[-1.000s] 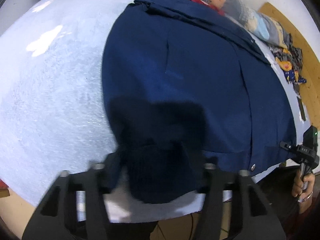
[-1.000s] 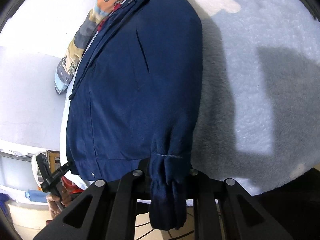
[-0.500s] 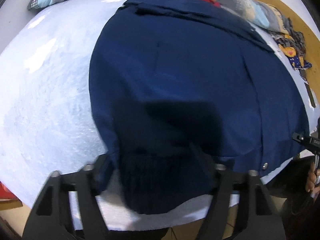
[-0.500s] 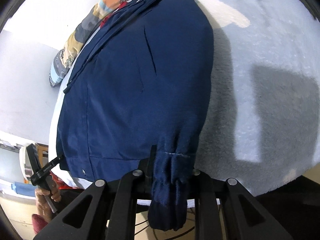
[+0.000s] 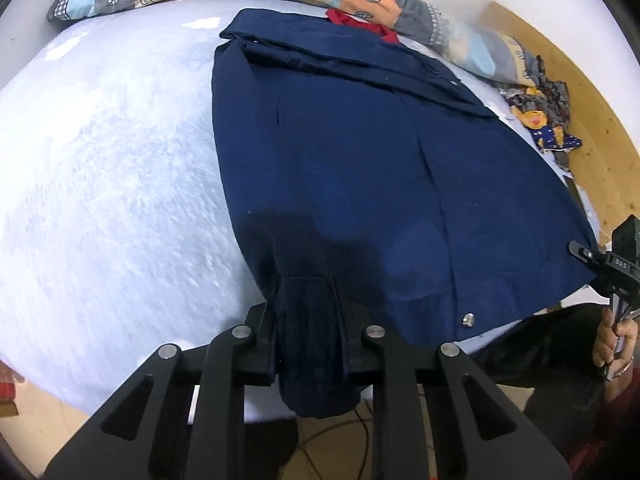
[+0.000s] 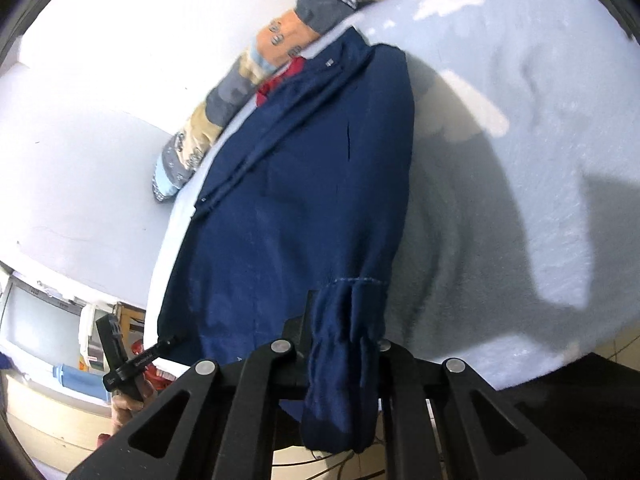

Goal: Fold large clothes
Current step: 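Fold the held side edge toward the jacket center with the right tool while the left tool grasps the hem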

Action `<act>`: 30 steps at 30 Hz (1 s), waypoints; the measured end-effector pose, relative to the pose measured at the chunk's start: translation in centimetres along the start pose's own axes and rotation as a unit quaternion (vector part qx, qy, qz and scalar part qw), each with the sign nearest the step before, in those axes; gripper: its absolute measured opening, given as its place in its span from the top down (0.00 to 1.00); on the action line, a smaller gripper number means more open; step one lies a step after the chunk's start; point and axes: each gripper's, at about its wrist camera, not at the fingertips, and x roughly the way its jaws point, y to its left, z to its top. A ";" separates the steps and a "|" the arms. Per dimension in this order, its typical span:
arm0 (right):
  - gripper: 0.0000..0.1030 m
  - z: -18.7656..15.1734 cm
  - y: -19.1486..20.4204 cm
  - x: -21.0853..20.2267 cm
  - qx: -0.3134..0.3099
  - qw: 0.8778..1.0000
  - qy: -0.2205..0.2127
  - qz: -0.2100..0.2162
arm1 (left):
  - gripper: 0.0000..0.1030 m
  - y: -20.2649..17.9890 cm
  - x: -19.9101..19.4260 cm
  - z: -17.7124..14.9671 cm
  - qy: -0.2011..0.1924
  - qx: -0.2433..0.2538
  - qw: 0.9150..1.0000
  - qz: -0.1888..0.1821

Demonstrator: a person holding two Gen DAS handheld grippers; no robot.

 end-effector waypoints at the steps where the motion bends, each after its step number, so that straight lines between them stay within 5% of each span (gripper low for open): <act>1: 0.91 0.0 0.2 -0.6 -0.002 1.000 -0.002 0.001 | 0.82 -0.4 -0.7 -0.5 -0.001 0.003 1.000 -0.007; 6: 0.91 0.0 0.4 -2.1 -0.017 1.000 -0.005 -0.026 | 0.82 -1.3 -0.8 -2.0 0.006 0.008 1.000 -0.003; 11: 0.91 0.3 -1.1 -0.4 0.001 0.999 0.012 -0.046 | 0.80 0.0 3.1 -1.5 0.064 -0.024 0.997 0.025; 13: 0.91 0.4 -1.0 0.0 -0.006 0.998 0.016 -0.054 | 0.63 0.1 4.5 -1.1 0.079 -0.038 0.995 0.047; 17: 0.90 0.4 -1.1 0.5 -0.006 0.998 0.021 -0.061 | 0.47 0.4 5.7 -0.8 0.084 -0.050 0.995 0.030; 20: 0.90 0.2 -1.5 0.8 -0.001 0.997 0.025 -0.067 | 0.51 -0.7 5.8 -1.0 0.074 -0.026 0.996 0.048; 22: 0.90 0.0 -1.3 1.2 -0.006 0.997 0.028 -0.072 | 0.78 -1.7 5.7 -0.7 0.063 -0.012 0.997 0.047; 30: 0.90 -0.3 -0.9 1.2 -0.013 0.997 0.022 -0.069 | 0.78 -1.3 5.4 -0.9 0.059 -0.008 0.997 0.050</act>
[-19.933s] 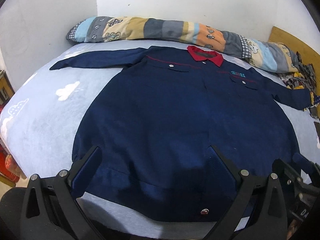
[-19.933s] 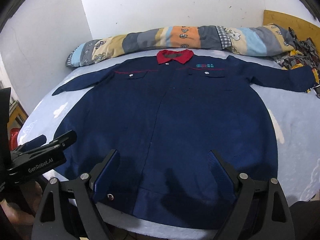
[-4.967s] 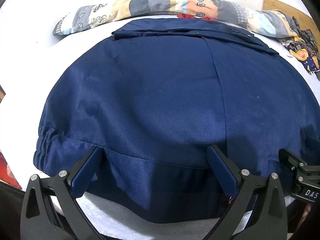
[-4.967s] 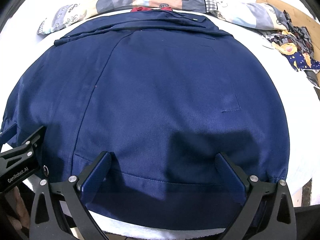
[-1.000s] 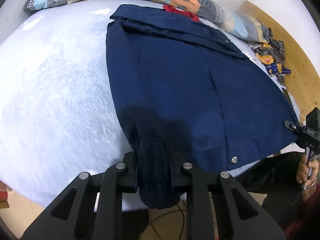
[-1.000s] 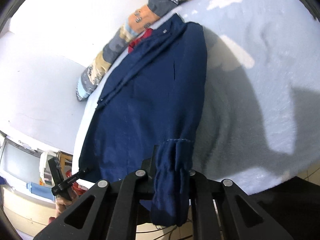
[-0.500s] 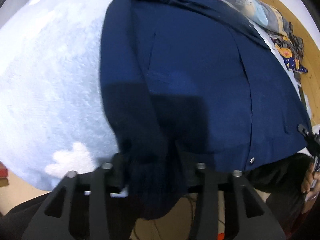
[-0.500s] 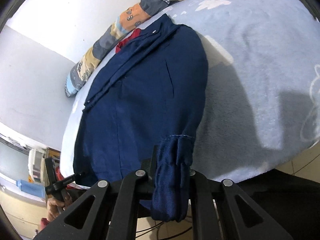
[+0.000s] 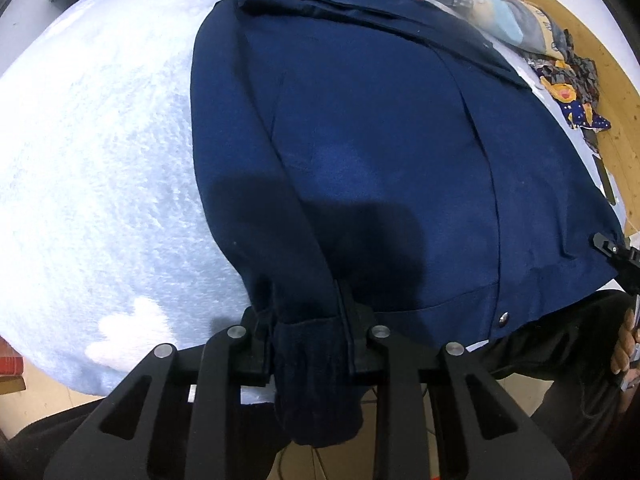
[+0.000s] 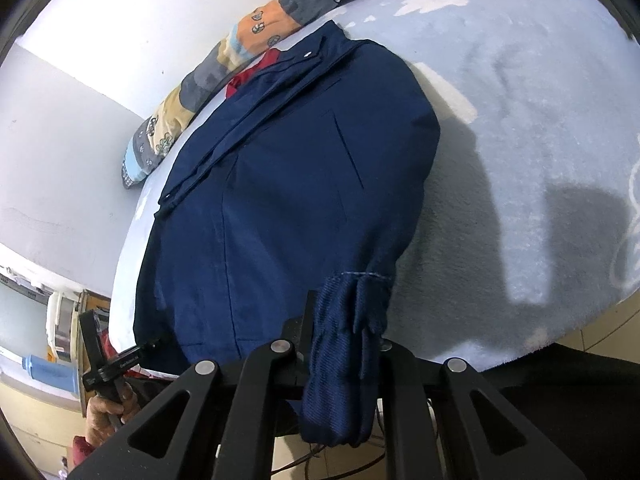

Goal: Fold large clothes
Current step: 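Fold the held side edge toward the jacket center with the right tool while the left tool grasps the hem, then lift the hem with both tools, fold it onto the collar, open both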

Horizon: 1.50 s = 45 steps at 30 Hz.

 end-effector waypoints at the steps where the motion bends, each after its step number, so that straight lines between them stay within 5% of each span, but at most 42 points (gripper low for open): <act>1: 0.90 0.0 -0.1 0.0 0.001 1.000 0.000 0.000 | 0.78 -0.2 0.1 0.1 0.000 0.001 1.000 0.001; 5: 0.90 0.0 0.0 -0.5 -0.003 1.000 -0.006 0.015 | 0.79 -0.5 -1.0 0.0 -0.026 0.005 1.000 -0.011; 13: 0.90 0.7 -0.2 -2.6 0.018 0.993 -0.046 0.111 | 0.79 0.3 -5.0 0.8 -0.096 -0.030 0.992 -0.076; 21: 0.90 2.8 1.8 -5.1 0.007 0.987 -0.072 0.143 | 0.79 -1.7 -9.2 3.7 -0.171 0.025 0.984 -0.034; 33: 0.90 11.2 7.3 -10.0 -0.043 0.978 -0.124 0.159 | 0.79 1.9 -13.9 11.1 -0.239 -0.026 0.970 -0.032; 45: 0.90 22.8 11.0 -7.3 -0.033 0.977 -0.133 0.166 | 0.79 3.5 -13.6 21.8 -0.225 -0.057 0.972 -0.043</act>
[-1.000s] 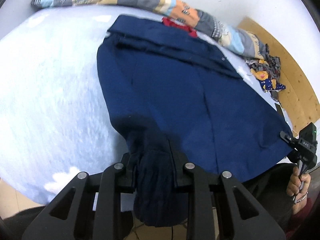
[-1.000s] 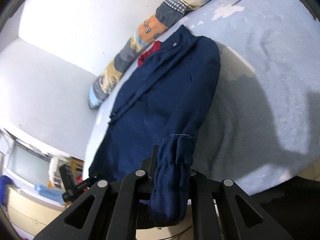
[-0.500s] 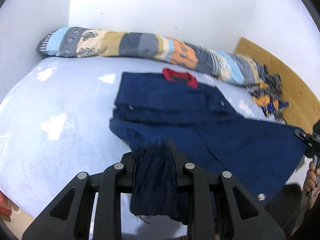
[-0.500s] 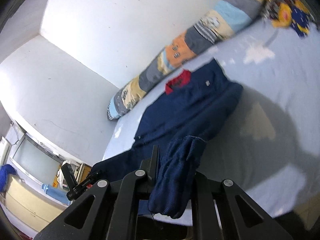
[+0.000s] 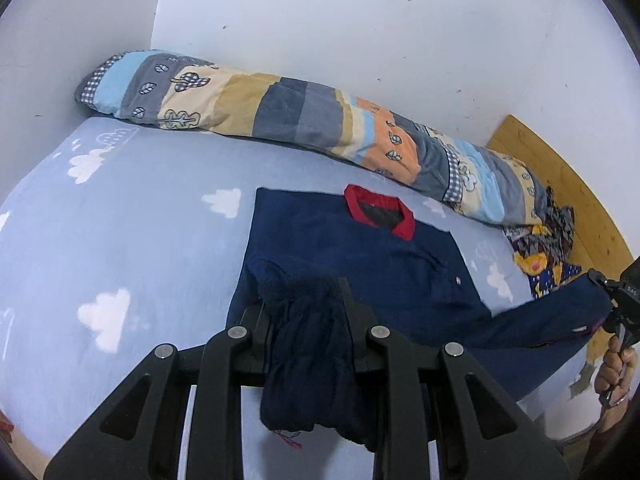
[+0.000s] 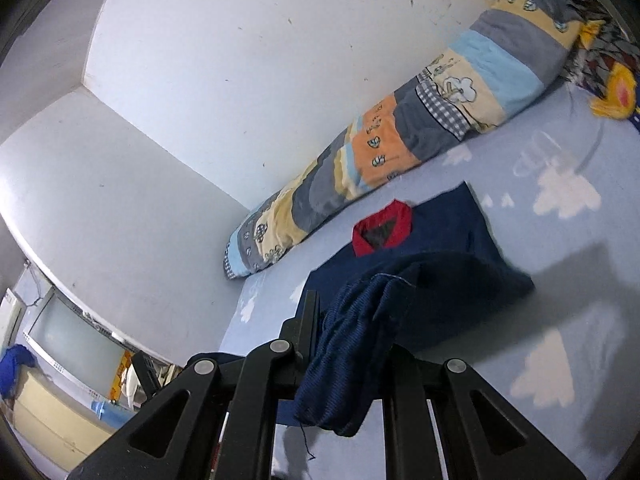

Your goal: Fold large clothes

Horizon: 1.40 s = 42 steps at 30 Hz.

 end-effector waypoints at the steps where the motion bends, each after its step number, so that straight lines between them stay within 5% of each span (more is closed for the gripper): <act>1: 0.90 1.0 0.0 1.0 0.001 1.000 0.002 -0.002 | 0.79 0.0 0.7 1.0 0.003 -0.002 1.000 0.000; 12: 0.90 11.5 -4.2 15.2 0.022 0.998 0.036 -0.052 | 0.75 2.2 16.2 9.2 0.086 -0.034 0.996 0.020; 22: 0.88 13.8 -14.4 27.6 0.070 0.984 0.067 -0.152 | 0.67 5.5 29.0 9.5 0.161 -0.071 0.982 0.063; 25: 0.83 13.6 -16.8 29.5 0.101 0.980 0.074 -0.156 | 0.55 6.4 30.1 9.7 0.166 -0.091 0.980 0.059; 28: 0.62 13.6 -18.5 30.0 0.142 0.976 0.069 -0.147 | 0.42 6.9 30.8 10.3 0.179 -0.111 0.977 0.043; 30: 0.48 13.6 -19.3 29.7 0.164 0.974 0.056 -0.147 | 0.42 7.2 31.2 10.9 0.187 -0.119 0.974 0.038; 35: 0.47 14.5 -19.7 27.9 0.171 0.976 0.035 -0.131 | 0.36 8.0 30.1 12.6 0.150 -0.103 0.982 0.051; 42: 0.47 15.7 -17.3 26.4 0.128 0.985 -0.003 -0.117 | 0.36 11.6 28.0 14.6 0.103 -0.162 0.981 0.027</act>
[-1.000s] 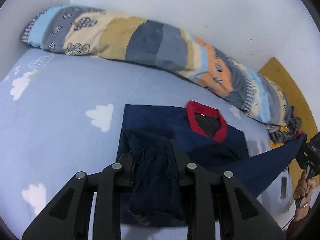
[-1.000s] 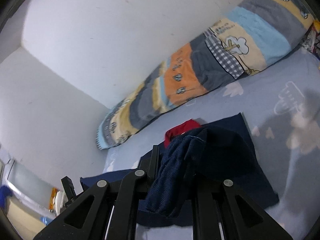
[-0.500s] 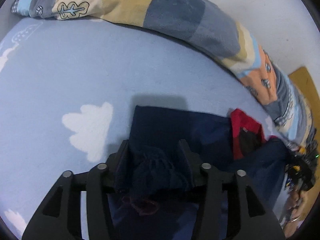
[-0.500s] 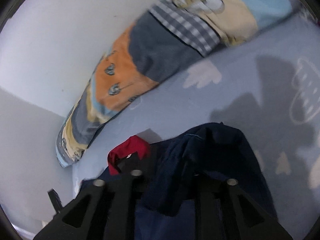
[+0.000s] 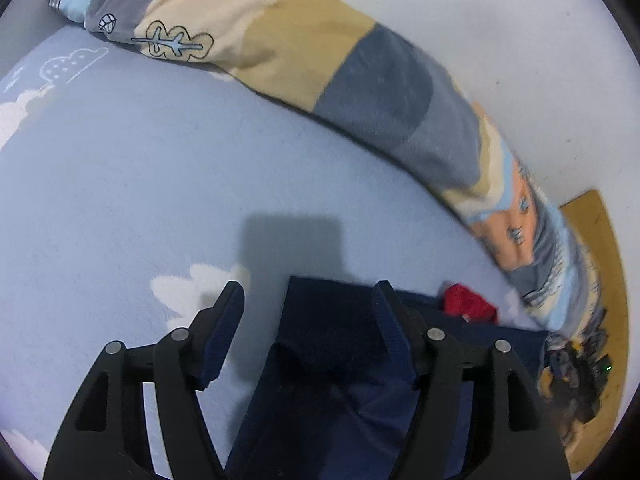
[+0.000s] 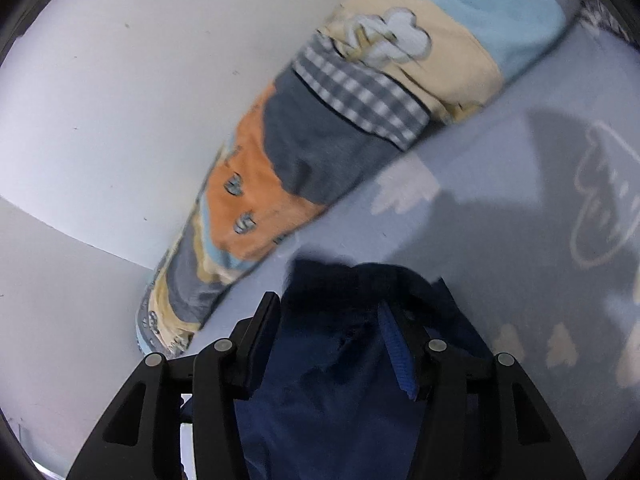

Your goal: Fold large clothes

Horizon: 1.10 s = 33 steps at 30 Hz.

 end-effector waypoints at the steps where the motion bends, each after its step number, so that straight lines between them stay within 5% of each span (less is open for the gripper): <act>1: 0.47 0.1 0.1 -0.5 0.005 1.000 -0.012 0.003 | 0.36 0.0 -0.5 0.1 -0.011 0.001 1.000 0.008; 4: 0.46 0.4 0.2 -1.5 0.006 0.999 -0.028 0.015 | 0.36 -0.8 -0.8 -0.8 -0.014 0.035 0.999 0.002; 10: 0.46 -3.5 2.6 1.4 -0.121 0.992 0.036 -0.022 | 0.36 -5.4 1.8 -4.7 0.010 0.168 0.986 0.021; 14: 0.48 -5.1 0.8 4.8 -0.123 0.988 0.075 -0.064 | 0.36 -4.9 6.1 -5.7 0.054 0.166 0.982 0.080; 16: 0.49 -5.3 -1.0 6.3 -0.120 0.979 0.093 -0.136 | 0.31 -3.1 7.6 -5.9 0.069 0.137 0.979 0.131; 18: 0.66 -5.3 -3.1 6.5 -0.101 0.970 0.102 -0.197 | 0.31 -1.5 6.8 -5.9 0.061 0.094 0.987 0.114; 22: 0.63 -6.6 -2.1 2.6 -0.112 0.977 0.080 -0.164 | 0.32 -2.6 2.9 -7.8 0.025 0.120 0.988 0.095; 25: 0.60 -10.9 1.4 -0.1 -0.173 0.975 0.095 -0.104 | 0.32 -5.8 -0.4 -12.3 0.011 0.175 0.983 0.048; 28: 0.59 -17.7 5.4 -1.0 -0.233 0.959 0.145 -0.065 | 0.32 -9.7 -2.2 -18.9 0.011 0.235 0.972 0.017; 33: 0.61 -28.5 10.6 -0.5 -0.342 0.922 0.177 -0.023 | 0.32 -12.7 -1.9 -25.7 -0.015 0.298 0.954 0.018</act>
